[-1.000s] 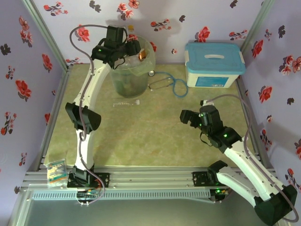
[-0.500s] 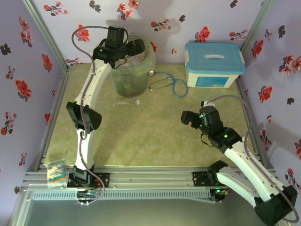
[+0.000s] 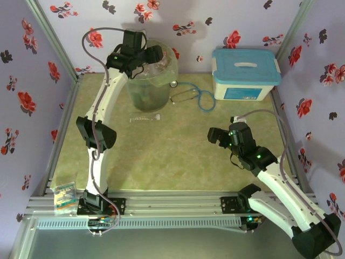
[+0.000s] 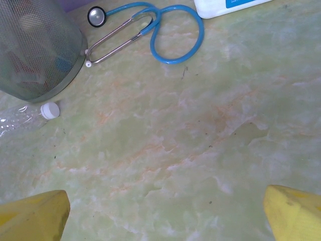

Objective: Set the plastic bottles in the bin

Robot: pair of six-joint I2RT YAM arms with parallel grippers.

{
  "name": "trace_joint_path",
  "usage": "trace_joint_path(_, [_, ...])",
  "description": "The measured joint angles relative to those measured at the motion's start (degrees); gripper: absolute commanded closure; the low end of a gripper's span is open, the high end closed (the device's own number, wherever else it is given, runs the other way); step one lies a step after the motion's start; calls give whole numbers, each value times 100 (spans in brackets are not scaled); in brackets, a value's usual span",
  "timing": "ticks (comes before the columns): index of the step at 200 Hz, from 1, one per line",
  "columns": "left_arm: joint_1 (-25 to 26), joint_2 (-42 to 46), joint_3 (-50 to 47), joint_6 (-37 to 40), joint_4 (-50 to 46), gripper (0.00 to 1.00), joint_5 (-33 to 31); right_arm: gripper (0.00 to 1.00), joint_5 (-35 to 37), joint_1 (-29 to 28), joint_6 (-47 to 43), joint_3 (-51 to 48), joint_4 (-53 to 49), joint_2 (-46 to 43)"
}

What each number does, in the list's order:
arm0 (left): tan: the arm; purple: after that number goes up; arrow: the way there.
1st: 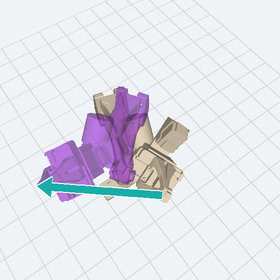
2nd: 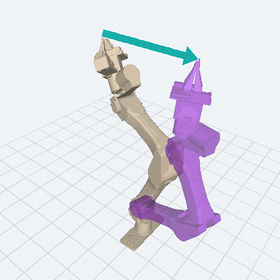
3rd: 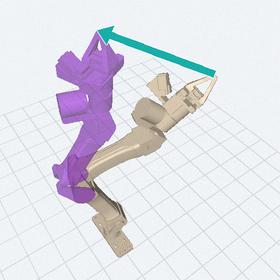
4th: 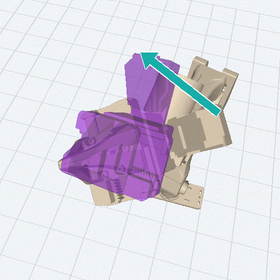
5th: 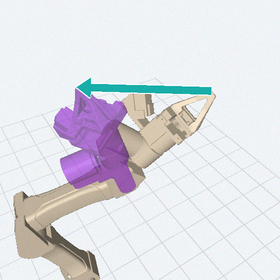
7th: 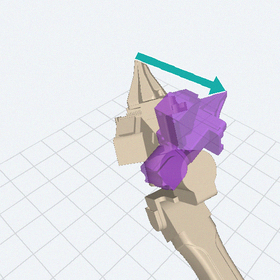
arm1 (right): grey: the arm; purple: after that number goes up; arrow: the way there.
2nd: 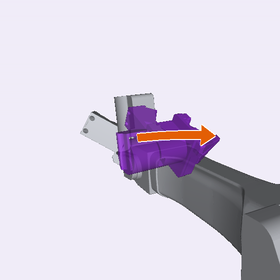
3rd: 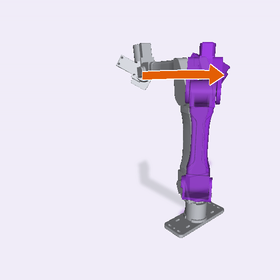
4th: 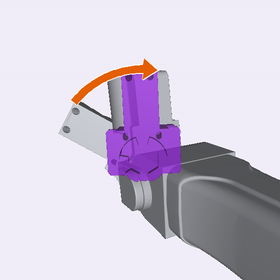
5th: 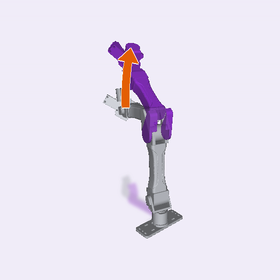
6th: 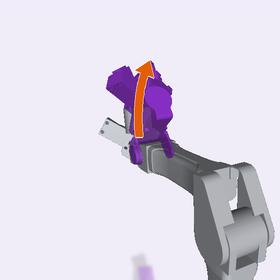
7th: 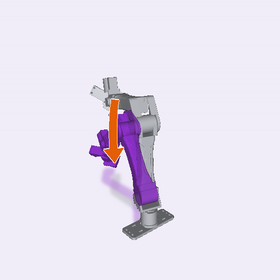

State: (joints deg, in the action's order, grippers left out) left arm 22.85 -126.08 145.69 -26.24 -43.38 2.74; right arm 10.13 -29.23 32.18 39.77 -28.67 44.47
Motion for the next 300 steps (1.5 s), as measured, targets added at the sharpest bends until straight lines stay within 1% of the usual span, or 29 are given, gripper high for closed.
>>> trace_joint_path(30, [2,-81,31,269,-26,44,-85,1,-2,0,2,-61,-13,-83])
trace_joint_path(47, [17,-203,70,422,-107,44,-109,1,-2,0,28,-90,-13,-131])
trace_joint_path(74, [17,-553,503,636,-372,44,-122,1,-2,0,72,-138,-20,-144])
trace_joint_path(84, [17,-614,634,697,-448,42,-122,1,-2,0,90,-138,-17,-144])
trace_joint_path(107, [17,-590,678,813,-511,32,-125,1,-2,0,109,-144,-15,-144])
trace_joint_path(125, [24,-348,365,868,-361,28,-120,1,-2,0,111,-164,-15,-144])
trace_joint_path(140, [39,-9,39,887,-173,27,-120,1,-2,0,114,-164,-13,-144])
trace_joint_path(158, [55,382,-52,887,-44,25,-120,1,-2,0,111,-164,-11,-133])
trace_joint_path(181, [46,1137,-310,885,92,22,-127,1,0,0,111,-164,-4,-96])
trace_joint_path(189, [24,1508,-610,861,157,21,-129,1,0,0,111,-164,4,-85])
trace_joint_path(200, [-20,2142,-1318,785,389,21,-129,1,0,0,109,-164,7,-85])
trace_joint_path(214, [-173,3084,-2583,560,817,21,-129,1,2,0,107,-164,11,-79])
trace_joint_path(230, [-474,4133,-4179,203,1379,20,-166,1,2,0,103,-164,37,-24])
trace_joint_path(252, [-909,5265,-6126,-428,2059,15,-236,1,0,0,85,-166,70,105])
trace_joint_path(273, [-1121,6017,-7694,-1032,2490,13,-273,1,0,0,59,-164,105,295])
trace_joint_path(288, [-1180,6260,-8557,-1506,2758,9,-271,1,-2,0,-9,-160,142,476])
trace_joint_path(300, [-1207,6341,-9213,-1954,3143,8,-271,1,-2,0,-55,-153,168,634])
